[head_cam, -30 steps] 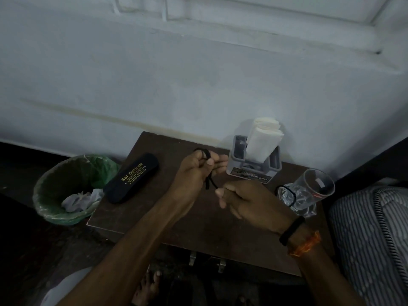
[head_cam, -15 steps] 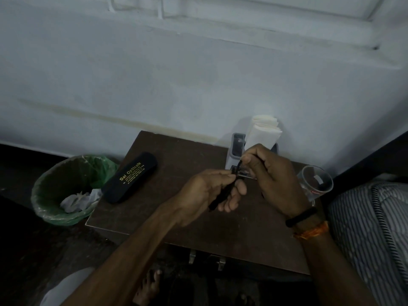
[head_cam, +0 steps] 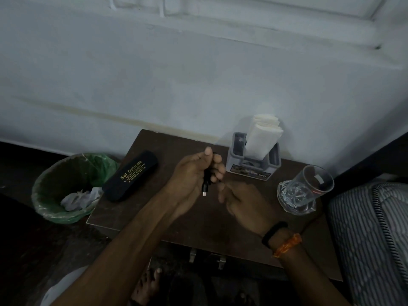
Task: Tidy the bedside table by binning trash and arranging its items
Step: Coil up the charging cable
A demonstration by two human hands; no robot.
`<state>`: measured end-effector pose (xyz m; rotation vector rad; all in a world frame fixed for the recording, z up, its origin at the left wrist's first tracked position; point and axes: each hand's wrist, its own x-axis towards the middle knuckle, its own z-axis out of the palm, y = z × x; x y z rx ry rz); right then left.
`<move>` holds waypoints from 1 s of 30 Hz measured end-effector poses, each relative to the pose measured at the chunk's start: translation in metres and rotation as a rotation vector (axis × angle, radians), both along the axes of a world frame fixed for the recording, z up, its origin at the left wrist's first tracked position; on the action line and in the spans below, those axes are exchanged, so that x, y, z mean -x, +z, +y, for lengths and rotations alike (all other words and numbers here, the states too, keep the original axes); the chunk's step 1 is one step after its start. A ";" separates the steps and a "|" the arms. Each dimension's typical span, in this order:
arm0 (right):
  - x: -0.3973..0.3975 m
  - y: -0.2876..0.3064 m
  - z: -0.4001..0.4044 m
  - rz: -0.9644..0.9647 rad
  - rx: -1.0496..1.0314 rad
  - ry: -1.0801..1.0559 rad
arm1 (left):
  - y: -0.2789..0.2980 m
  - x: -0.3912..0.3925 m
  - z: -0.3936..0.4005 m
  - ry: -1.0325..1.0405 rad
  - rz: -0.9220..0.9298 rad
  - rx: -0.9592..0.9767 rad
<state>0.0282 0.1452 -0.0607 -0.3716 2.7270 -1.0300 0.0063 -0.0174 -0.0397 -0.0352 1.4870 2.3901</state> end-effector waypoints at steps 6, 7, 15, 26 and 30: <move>-0.017 0.025 -0.018 0.070 -0.192 0.198 | -0.005 0.003 -0.001 0.118 0.087 0.166; -0.016 0.030 -0.017 0.081 -0.178 0.209 | -0.006 0.002 0.000 0.111 0.114 0.228; 0.006 0.050 0.008 0.305 0.084 0.186 | 0.000 -0.007 0.006 -0.225 0.172 0.386; 0.026 0.014 0.016 0.415 0.231 -0.083 | 0.010 -0.013 0.006 -0.309 0.107 0.111; 0.022 -0.006 0.011 0.276 0.120 -0.089 | 0.011 -0.011 0.003 -0.259 0.039 -0.093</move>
